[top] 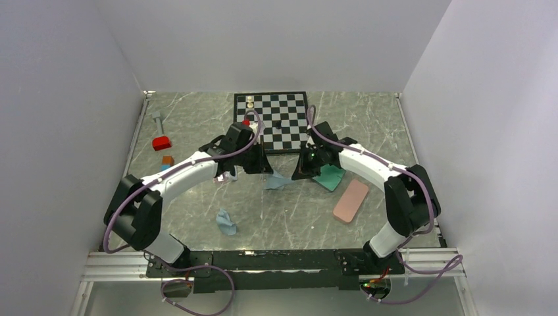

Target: Organize the sunglasses

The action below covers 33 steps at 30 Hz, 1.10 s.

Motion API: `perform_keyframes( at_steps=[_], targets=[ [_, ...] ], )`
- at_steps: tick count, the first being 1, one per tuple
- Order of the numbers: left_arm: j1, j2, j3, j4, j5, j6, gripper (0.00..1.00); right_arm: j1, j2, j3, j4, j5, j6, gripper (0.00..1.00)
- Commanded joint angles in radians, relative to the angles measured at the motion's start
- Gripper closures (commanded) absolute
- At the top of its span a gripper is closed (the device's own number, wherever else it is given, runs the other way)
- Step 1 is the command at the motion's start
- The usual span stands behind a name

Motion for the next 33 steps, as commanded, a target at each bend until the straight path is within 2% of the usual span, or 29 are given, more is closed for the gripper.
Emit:
perform_keyframes(
  at_steps=[1,9,18,22,25,28,33],
  targets=[
    [0.006,-0.049,0.036,0.016,-0.023,0.000,1.00,-0.011,-0.078,0.078,-0.044,0.075,-0.050,1.00],
    [-0.006,-0.208,-0.063,0.008,-0.053,-0.040,1.00,-0.011,-0.179,0.092,-0.212,0.050,-0.076,1.00],
    [-0.117,-0.324,-0.182,0.042,-0.042,-0.132,1.00,0.002,-0.292,0.006,-0.297,-0.069,0.000,1.00],
    [-0.129,-0.320,-0.209,0.065,-0.029,-0.164,1.00,0.010,-0.329,-0.042,-0.282,-0.074,0.040,1.00],
    [-0.127,-0.296,-0.187,0.021,-0.077,-0.165,1.00,0.008,-0.319,-0.055,-0.254,-0.041,0.047,1.00],
    [-0.122,-0.250,-0.155,0.013,-0.104,-0.155,1.00,0.006,-0.273,-0.041,-0.214,0.006,0.043,1.00],
    [-0.082,-0.128,-0.087,0.026,-0.066,-0.127,1.00,-0.011,-0.156,0.036,-0.151,0.087,0.010,1.00]
  ],
)
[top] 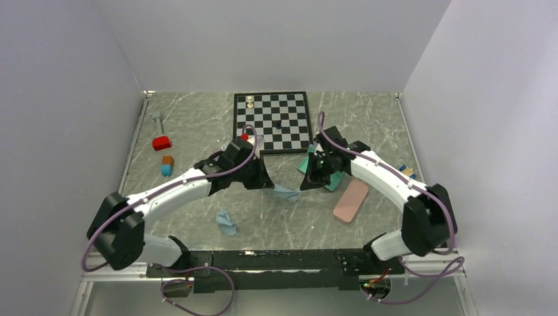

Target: Organize the sunglasses

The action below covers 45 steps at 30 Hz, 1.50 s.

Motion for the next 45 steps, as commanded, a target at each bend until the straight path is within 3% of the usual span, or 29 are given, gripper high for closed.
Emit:
perform_keyframes(
  at_steps=[1,12,22,28,45],
  targets=[
    [0.049,0.094,0.081,0.028,0.019,0.009,1.00,-0.021,0.084,0.090,0.089,0.102,-0.009,1.00],
    [0.204,0.345,0.242,0.086,0.119,0.039,1.00,-0.090,0.271,0.190,0.216,0.165,-0.038,1.00],
    [0.239,0.488,0.359,0.030,0.093,0.108,1.00,-0.091,0.382,0.279,0.219,0.216,-0.056,1.00],
    [0.248,0.514,0.372,-0.006,0.094,0.140,1.00,-0.082,0.395,0.241,0.258,0.166,-0.025,1.00],
    [0.248,0.531,0.368,-0.073,0.077,0.185,1.00,0.005,0.368,0.126,0.324,0.232,0.077,1.00]
  ],
)
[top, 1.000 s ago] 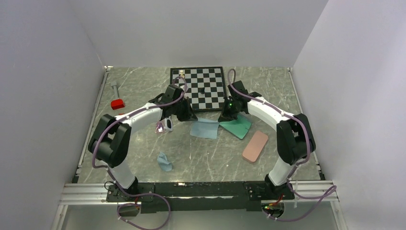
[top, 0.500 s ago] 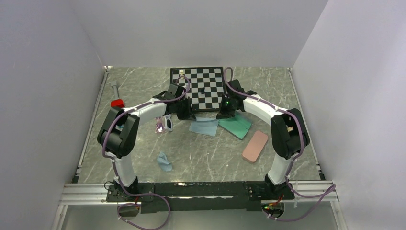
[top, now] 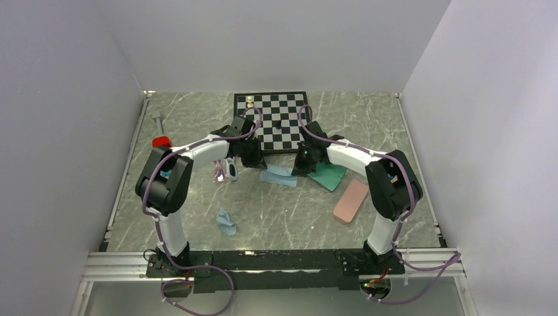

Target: Organize the sunglasses

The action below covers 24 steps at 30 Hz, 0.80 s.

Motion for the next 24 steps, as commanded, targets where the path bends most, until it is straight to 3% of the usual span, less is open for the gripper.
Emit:
perform_keyframes(
  at_steps=[1,24],
  targets=[
    [0.005,0.000,0.028,-0.021,-0.010,0.029,1.00,0.007,-0.025,-0.012,0.037,0.037,0.032,1.00],
    [0.005,0.042,-0.014,-0.015,0.024,0.029,1.00,0.026,0.024,-0.033,0.036,0.037,0.046,1.00]
  ],
)
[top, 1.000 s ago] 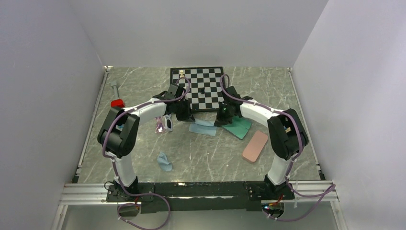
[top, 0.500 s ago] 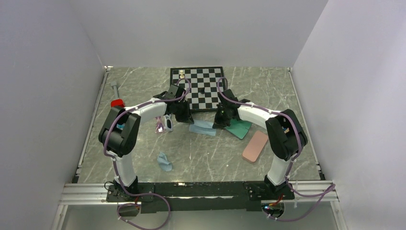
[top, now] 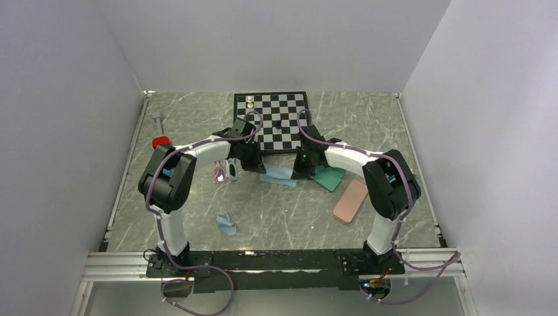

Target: Organize the sunglasses

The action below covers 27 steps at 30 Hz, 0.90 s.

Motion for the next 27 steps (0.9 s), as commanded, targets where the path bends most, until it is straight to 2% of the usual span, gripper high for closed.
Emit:
perform_keyframes(
  at_steps=[1,12,19,27],
  targets=[
    [0.001,0.012,-0.004,0.007,0.017,0.011,1.00,0.004,0.018,0.000,0.013,0.018,0.016,1.00],
    [0.000,0.025,-0.009,-0.006,-0.002,0.012,0.97,0.008,0.039,-0.016,0.034,-0.003,0.033,0.96],
    [-0.009,0.017,-0.005,-0.028,-0.022,0.016,0.89,0.014,0.029,-0.020,0.022,0.002,0.036,0.89],
    [-0.010,-0.009,0.000,-0.035,-0.025,0.022,0.90,0.026,0.009,0.002,0.000,-0.009,0.035,0.87]
  ],
)
